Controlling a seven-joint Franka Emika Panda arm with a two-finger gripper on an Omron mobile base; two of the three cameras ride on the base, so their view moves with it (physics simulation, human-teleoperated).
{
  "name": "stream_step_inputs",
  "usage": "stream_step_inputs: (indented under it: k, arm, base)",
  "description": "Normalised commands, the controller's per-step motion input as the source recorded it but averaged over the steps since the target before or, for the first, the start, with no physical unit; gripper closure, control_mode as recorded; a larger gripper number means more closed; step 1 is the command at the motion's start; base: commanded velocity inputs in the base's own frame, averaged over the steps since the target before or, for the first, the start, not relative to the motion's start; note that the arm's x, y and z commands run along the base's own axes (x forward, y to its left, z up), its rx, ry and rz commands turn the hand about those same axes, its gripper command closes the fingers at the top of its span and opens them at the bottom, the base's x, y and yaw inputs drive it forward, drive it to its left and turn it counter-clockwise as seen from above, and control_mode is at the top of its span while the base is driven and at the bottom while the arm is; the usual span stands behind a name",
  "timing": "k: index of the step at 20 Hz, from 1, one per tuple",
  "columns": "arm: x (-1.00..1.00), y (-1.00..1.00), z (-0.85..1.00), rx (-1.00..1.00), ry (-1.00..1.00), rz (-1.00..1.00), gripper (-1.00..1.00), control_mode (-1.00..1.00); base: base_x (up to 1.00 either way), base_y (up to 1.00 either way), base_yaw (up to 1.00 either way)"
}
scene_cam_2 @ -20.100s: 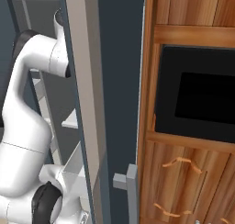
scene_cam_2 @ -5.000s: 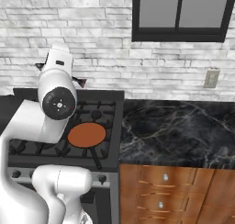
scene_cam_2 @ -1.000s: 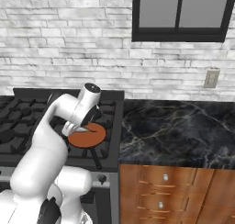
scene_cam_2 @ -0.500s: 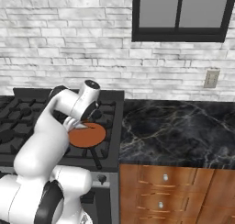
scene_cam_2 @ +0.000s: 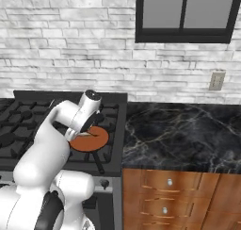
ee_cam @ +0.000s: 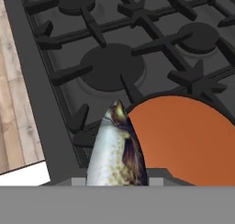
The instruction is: Retrieve the fish from the fridge and place it on the saucepan with marinade on the stove.
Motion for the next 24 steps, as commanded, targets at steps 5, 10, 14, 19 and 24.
stream_step_inputs:
  k: [5, 10, 14, 19, 24]
  arm:
    - [0.0, 0.0, -0.1, 0.0, -0.09, 0.0, 1.0, -1.0]
    - [0.0, 0.0, 0.01, 0.04, -0.07, 0.0, 1.0, -1.0]
    - [0.0, 0.0, 0.04, 0.05, -0.02, 0.0, 1.0, -1.0]
    - [0.07, 0.02, 0.0, 0.0, 0.0, 0.0, 1.0, -1.0]
    - [0.19, 0.0, 0.0, 0.0, 0.0, 0.0, 1.0, -1.0]
  base:
    - [0.0, 0.0, 0.0]
    - [0.0, 0.0, 0.0]
    - [0.0, 0.0, 0.0]
    - [0.0, 0.0, 0.0]
    - [0.0, 0.0, 0.0]
